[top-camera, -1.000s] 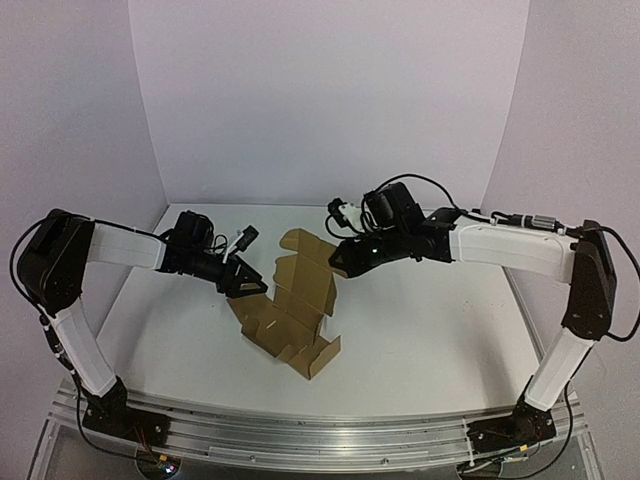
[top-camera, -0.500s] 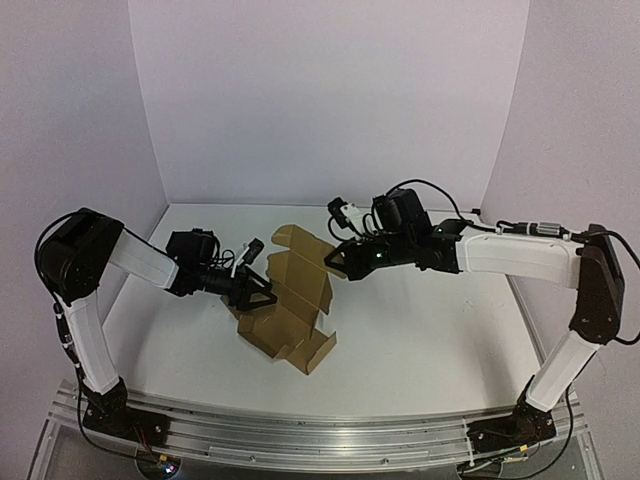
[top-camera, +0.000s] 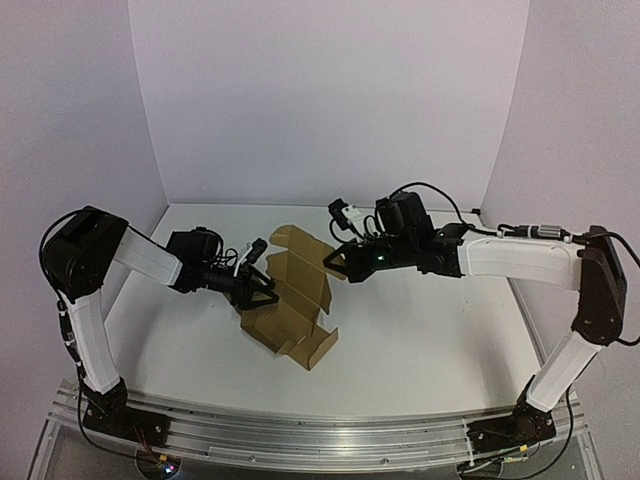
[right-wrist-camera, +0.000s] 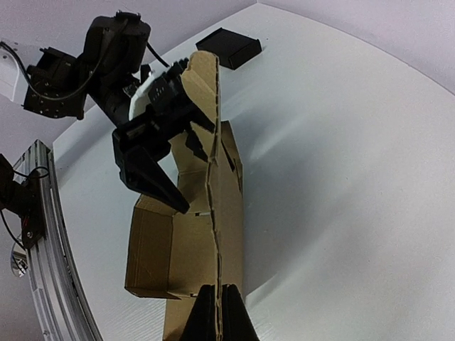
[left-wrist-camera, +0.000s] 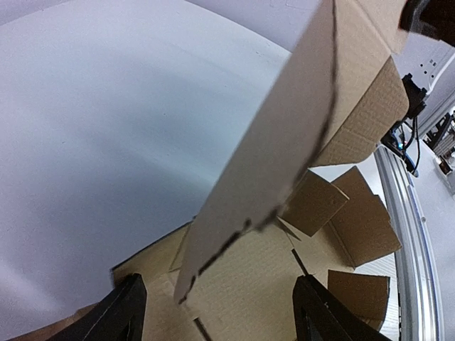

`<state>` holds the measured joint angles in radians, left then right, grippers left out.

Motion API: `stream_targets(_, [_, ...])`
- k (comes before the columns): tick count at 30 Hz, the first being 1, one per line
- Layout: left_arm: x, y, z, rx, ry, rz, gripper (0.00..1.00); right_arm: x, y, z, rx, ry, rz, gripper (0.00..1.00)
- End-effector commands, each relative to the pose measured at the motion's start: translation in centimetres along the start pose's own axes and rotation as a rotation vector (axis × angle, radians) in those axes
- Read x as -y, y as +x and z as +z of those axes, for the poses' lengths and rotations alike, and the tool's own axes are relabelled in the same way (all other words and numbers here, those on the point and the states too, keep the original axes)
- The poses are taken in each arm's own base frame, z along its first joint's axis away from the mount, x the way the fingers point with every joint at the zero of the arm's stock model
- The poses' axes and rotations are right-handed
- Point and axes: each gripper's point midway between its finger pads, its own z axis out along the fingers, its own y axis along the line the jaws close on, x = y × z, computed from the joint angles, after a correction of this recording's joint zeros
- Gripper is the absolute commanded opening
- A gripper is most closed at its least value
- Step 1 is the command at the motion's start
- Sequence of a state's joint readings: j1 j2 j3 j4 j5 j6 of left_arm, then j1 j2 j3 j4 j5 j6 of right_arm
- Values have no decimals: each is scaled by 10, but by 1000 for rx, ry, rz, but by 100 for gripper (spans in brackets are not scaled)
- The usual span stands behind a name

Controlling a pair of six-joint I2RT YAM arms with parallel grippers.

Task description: Fold the paper box

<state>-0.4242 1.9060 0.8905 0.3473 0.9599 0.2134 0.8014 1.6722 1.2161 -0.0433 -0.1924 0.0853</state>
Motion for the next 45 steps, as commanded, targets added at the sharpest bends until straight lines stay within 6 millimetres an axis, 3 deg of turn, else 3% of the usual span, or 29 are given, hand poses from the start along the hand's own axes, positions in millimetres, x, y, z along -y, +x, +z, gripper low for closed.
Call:
stream_targets(1, [-14, -30, -18, 62, -30, 79, 74, -7, -15, -16, 60, -33, -22, 2])
stream_targets(5, [-18, -35, -17, 66, -44, 113, 75, -11, -15, -17, 57, -58, -17, 2])
stream_targets(9, [-1, -23, -4, 32, 35, 153, 75, -13, -18, -17, 63, -69, -16, 2])
stream_targets(14, [10, -14, 1, 10, 84, 110, 66, -12, -30, -20, 106, -54, -9, 1])
stream_targets(18, [13, -7, 0, -9, 86, 88, 58, 7, -37, -22, 140, 58, 34, 0])
stream_targets(21, [17, -6, -2, -12, 95, 78, 58, 24, -36, -23, 161, 148, 87, 0])
stream_targets(24, [20, -4, 0, -18, 98, 72, 58, 27, -38, -20, 202, 150, 131, 0])
stream_targets(31, [22, -12, 12, -6, 74, 89, 61, 27, -28, -6, 183, 130, 159, 0])
stream_targets(38, [21, -1, 17, -37, 59, 59, 62, 23, -29, 0, 180, 138, 131, 0])
stream_targets(45, [10, -14, 15, -50, 13, 67, 64, 38, -7, 1, 134, 210, 107, 0])
